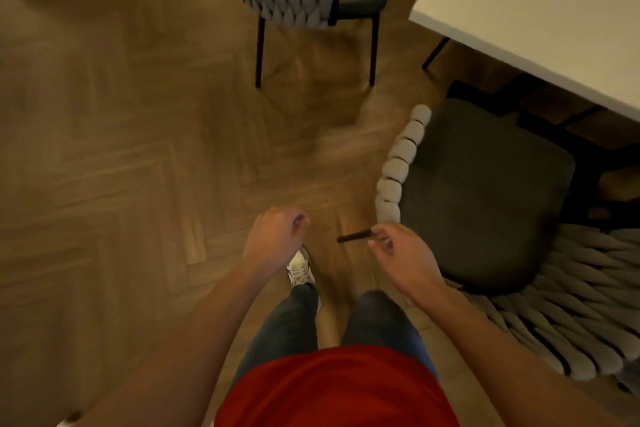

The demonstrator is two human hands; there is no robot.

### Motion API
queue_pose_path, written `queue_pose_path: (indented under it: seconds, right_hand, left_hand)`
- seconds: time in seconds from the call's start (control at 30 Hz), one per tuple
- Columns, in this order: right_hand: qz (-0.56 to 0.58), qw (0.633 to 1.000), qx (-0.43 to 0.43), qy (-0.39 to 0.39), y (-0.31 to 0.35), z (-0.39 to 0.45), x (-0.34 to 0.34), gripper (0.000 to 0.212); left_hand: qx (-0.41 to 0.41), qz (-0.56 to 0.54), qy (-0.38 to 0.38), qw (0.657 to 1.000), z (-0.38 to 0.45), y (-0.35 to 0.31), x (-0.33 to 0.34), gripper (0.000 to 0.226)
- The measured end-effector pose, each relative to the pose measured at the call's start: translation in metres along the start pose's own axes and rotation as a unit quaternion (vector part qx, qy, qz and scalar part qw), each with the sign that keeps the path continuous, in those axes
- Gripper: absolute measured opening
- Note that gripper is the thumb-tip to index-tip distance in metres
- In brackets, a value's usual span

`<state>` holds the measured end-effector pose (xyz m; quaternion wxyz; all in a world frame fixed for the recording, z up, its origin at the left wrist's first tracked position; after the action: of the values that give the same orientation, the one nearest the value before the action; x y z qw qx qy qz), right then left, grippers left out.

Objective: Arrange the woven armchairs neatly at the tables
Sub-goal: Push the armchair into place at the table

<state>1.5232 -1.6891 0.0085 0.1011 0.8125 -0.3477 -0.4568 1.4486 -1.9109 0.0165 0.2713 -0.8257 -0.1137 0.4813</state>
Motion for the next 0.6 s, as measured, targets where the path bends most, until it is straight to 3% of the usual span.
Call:
queue_pose_path:
  seconds: [0.37,0.6]
  right_hand:
    - [-0.002,1.000,-0.029,0.013,0.134,0.159,-0.017,0.030]
    - [0.021,0.997,-0.065,0.020,0.235,0.281,-0.044,0.032]
  left_hand:
    - [-0.014,0.013,-0.027,0.999,0.131,0.072,-0.118,0.020]
    - [-0.029,0.073,-0.015,0.997,0.240,0.077,-0.187,0.021]
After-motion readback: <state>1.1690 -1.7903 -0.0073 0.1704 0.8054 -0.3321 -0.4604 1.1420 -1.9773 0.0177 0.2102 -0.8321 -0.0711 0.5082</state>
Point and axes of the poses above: each hand's wrist, its own z-axis towards the middle knuckle, its own x-axis out of the palm, y = z × x, the point moved 3 cm from there along z, towards the middle knuckle, and after that the axes turned 3 degrees about x, right-handed, at the moved point
